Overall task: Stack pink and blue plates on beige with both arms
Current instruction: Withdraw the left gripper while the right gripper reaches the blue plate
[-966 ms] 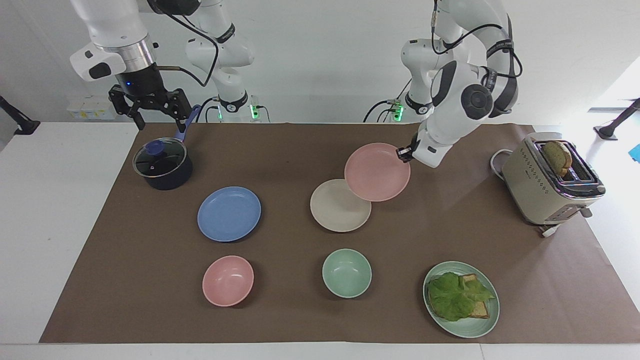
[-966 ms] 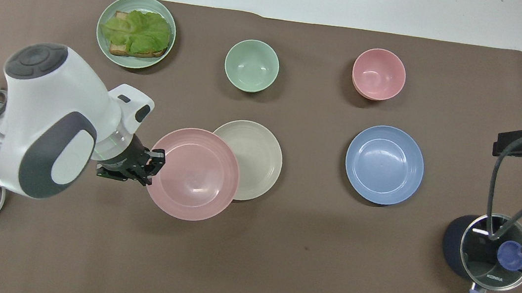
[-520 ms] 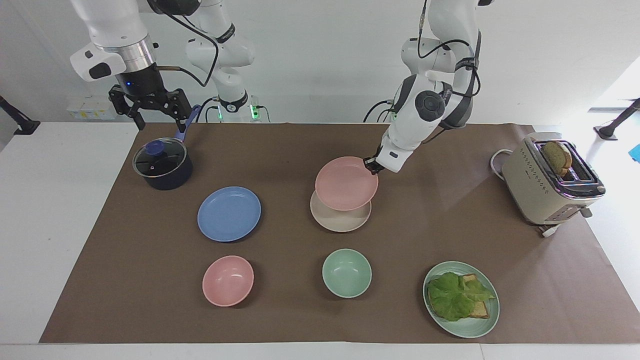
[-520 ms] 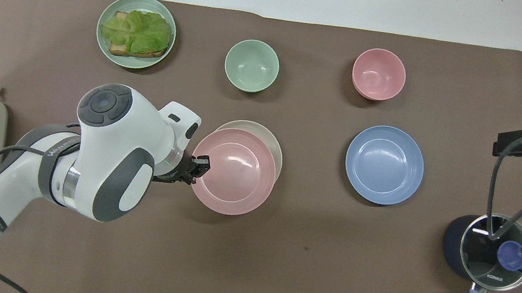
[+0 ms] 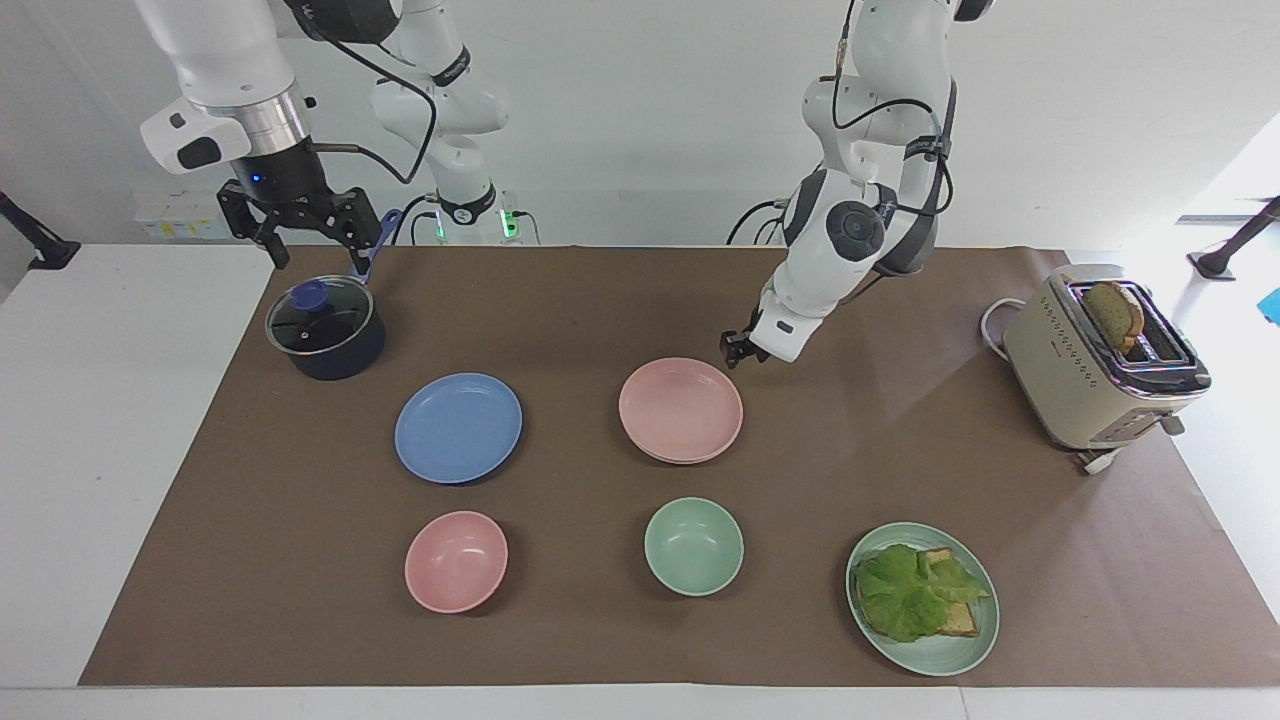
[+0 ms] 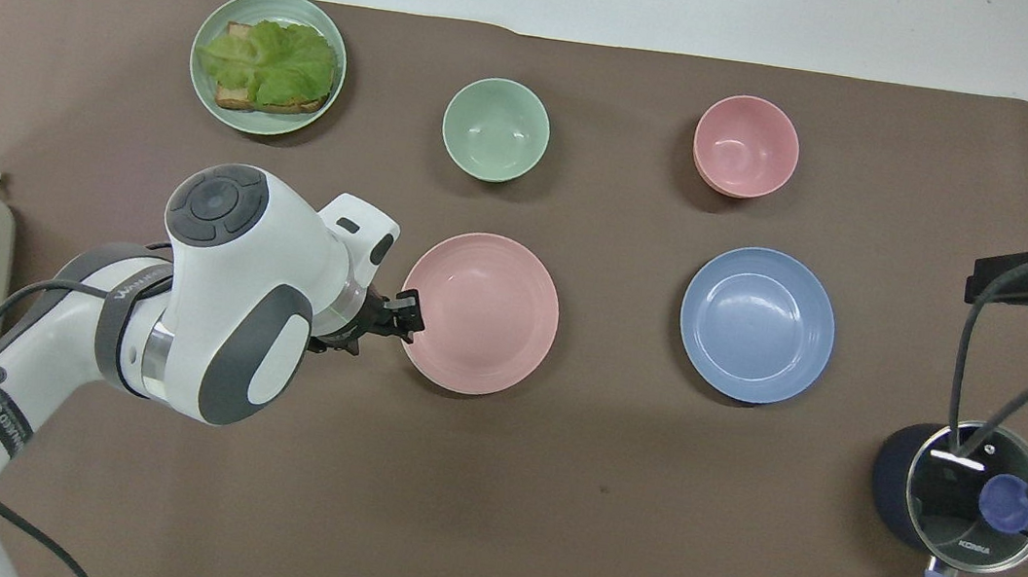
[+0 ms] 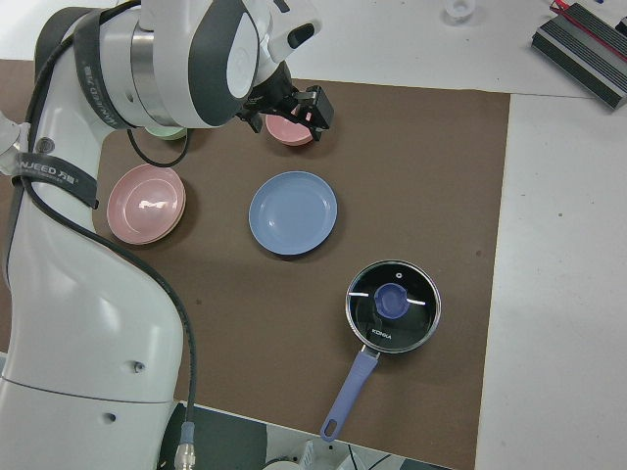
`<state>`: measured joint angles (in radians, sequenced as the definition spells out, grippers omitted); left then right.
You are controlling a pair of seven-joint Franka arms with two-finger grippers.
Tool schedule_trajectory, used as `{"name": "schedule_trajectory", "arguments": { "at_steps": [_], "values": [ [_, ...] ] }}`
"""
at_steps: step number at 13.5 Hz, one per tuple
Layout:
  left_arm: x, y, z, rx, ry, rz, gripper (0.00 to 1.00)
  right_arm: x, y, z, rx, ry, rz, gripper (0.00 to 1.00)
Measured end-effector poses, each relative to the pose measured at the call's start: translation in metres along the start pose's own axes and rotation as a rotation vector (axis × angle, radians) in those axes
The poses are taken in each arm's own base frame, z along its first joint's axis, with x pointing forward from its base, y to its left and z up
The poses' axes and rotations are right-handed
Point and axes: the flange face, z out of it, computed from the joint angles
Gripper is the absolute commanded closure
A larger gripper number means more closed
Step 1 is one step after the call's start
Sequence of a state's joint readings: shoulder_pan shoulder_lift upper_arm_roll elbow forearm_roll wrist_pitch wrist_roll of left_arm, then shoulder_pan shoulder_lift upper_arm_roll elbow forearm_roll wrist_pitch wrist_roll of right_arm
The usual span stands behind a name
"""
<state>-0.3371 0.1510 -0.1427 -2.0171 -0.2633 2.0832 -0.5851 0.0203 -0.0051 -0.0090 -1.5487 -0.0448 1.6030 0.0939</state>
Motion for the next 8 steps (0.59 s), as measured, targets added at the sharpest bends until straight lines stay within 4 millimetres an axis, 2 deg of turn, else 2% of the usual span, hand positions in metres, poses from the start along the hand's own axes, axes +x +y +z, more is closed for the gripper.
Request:
{"name": "schedule_trajectory", "arguments": {
  "at_steps": [1,3,6,7,8],
  "values": [
    [0.005,-0.006,-0.003,0.001,0.004,-0.012,0.00,0.001,0.002,0.008,-0.001,-0.005,0.003,0.00],
    [0.030,-0.038,-0.027,0.028,0.015,-0.001,0.00,0.005,0.001,0.028,0.001,0.007,-0.004,0.00],
    [0.075,-0.111,-0.114,0.035,0.073,0.078,0.00,0.012,0.005,0.075,0.009,0.032,-0.029,0.00],
    [0.082,-0.135,-0.146,0.060,0.107,0.123,0.00,0.013,0.010,0.099,0.014,0.036,-0.036,0.00],
    [0.082,-0.151,-0.170,0.095,0.125,0.168,0.00,0.014,0.015,0.120,0.018,0.039,-0.043,0.00]
  ]
}}
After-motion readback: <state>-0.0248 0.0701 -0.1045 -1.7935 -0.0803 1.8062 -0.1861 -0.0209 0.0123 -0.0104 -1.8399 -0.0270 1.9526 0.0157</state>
